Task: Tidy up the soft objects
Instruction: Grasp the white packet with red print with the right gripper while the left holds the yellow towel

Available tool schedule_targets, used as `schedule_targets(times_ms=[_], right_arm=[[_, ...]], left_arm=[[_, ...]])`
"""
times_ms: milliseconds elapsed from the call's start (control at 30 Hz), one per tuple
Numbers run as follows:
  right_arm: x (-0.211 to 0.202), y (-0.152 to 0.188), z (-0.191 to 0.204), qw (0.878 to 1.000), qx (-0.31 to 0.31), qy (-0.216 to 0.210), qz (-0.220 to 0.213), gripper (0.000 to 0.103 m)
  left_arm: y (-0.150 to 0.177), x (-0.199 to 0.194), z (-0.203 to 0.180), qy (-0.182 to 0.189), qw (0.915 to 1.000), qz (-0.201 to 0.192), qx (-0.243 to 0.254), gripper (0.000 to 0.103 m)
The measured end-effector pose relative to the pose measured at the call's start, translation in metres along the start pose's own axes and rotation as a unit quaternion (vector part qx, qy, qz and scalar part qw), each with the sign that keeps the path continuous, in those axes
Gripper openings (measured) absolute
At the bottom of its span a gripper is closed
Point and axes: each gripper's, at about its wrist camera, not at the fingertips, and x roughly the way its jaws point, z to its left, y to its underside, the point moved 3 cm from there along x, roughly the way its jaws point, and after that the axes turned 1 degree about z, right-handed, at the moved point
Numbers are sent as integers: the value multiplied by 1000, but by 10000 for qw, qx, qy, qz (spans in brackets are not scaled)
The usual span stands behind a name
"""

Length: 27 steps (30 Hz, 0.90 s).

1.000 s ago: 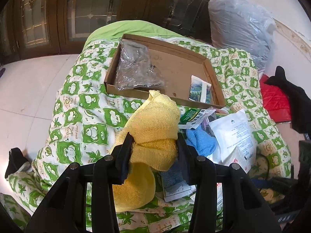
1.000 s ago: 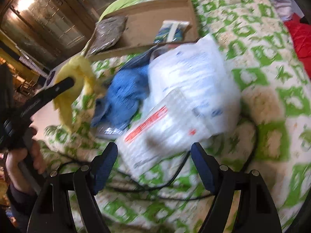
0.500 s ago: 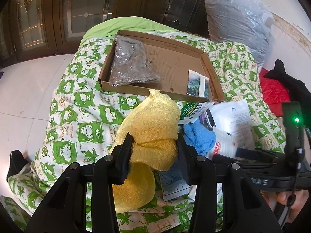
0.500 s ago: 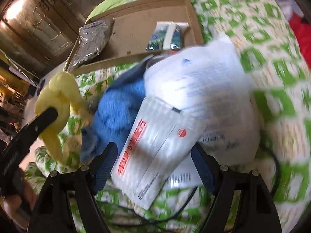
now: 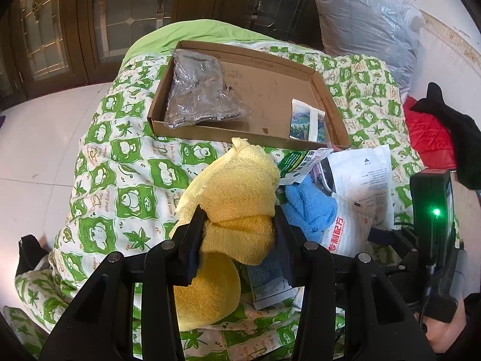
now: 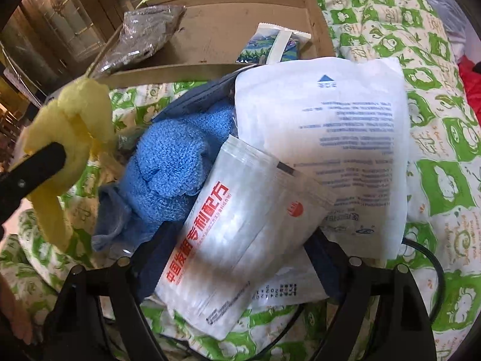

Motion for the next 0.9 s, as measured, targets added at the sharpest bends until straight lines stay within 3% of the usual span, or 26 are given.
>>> schedule_targets(times_ms=[233,467,600,800,900], right_arm=[[-18,17,-19,9993,-36,-369,-102,72],[-36,28,-52,9948,473,-894,-120,71],[-43,25,-50,9938,412,-1017,-165,71],[-55,22,-34,9930,302,-1097,-317,71],[-61,19,-33,9924,271,-1122,-419,71]], left_arm=[[0,0,2,33,10000,-6,-56,42],[0,-2,2,38,10000,-22,-48,42],[-1,-7,1,26,9999,-119,-56,42],[-7,-28,0,-35,9980,-635,-40,42],[-11,-30,-3,-175,9977,-659,49,42]])
